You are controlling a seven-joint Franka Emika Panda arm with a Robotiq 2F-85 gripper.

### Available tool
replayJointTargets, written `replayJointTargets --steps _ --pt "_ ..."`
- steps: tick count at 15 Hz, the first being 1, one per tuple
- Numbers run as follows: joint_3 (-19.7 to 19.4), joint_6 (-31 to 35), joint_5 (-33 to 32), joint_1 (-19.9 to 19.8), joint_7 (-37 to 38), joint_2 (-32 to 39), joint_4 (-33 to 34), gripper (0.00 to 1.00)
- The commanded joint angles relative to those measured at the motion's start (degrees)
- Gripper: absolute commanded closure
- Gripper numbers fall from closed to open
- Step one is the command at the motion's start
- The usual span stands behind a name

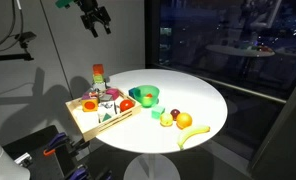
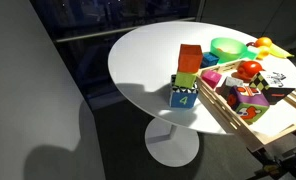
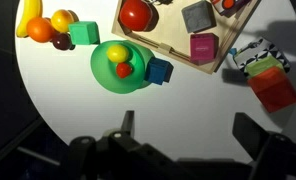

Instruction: Pick up the green block and put it in the tray

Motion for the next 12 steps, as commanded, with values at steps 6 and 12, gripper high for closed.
replayJointTargets --steps 6,12 --pt "-1.25 -0.24 -0.51 1.49 0.41 0.08 0.26 0.00" --pt "-2.69 -0.27 0.28 1.43 0.42 1.44 1.50 0.00"
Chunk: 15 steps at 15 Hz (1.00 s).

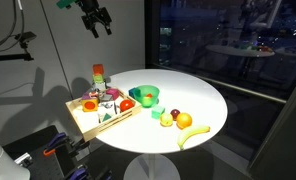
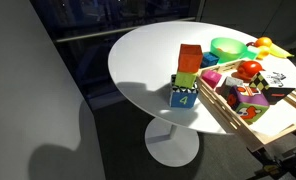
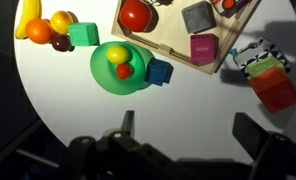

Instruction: Pick up the green block and put it in the tray

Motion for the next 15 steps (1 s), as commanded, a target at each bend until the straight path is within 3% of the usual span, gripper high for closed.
replayJointTargets --steps 1,15 --pt "-2.04 -0.38 0.62 0.63 0.44 1.29 1.88 0.00" --pt "-9.31 -4.96 5.71 -2.11 2.93 10.68 8.66 0.00"
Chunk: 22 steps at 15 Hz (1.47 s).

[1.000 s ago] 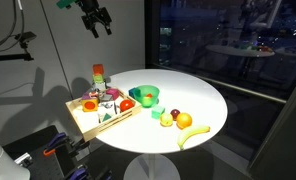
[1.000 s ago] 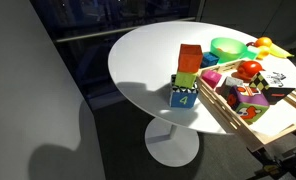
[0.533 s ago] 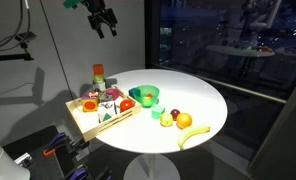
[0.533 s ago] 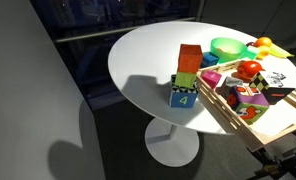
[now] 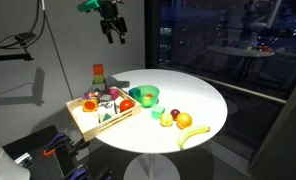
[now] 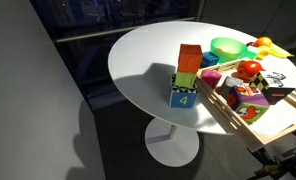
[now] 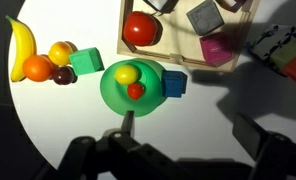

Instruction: Pick up the green block and put it in the tray

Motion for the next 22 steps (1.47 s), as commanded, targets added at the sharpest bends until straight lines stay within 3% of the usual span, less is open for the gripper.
replayJointTargets --steps 1,11,22 --pt "-1.51 -3.18 0.77 -1.39 2.97 4.02 4.53 0.00" --pt "-6.23 -5.00 -0.64 -4.68 9.98 14.67 11.21 0.00" --pt "-10.18 -5.85 -1.62 -5.62 6.43 25.52 17.40 0.00"
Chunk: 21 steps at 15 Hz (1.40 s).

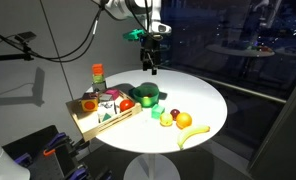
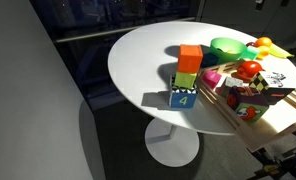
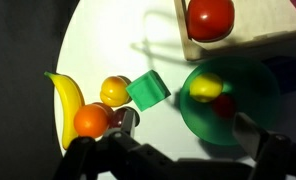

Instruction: Pick up the green block and put it in the tray

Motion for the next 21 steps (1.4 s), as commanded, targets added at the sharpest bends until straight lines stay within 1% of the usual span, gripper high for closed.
replayJointTargets --steps 1,2,10,19,21 --pt "-0.58 -3.37 -0.65 -0.31 -1.34 2.86 4.20 0.00" --pt "-0.43 -0.75 0.02 -0.09 -0.38 1.34 1.08 0.00" --pt "-0.46 -0.79 0.02 0.00 -0.40 1.85 1.22 0.00" --pt "-3.23 -1.69 1.64 -1.35 8.50 6.21 3.15 0.00" --pt "-3.85 -0.93 2.04 -1.70 10.82 6.71 2.86 0.00"
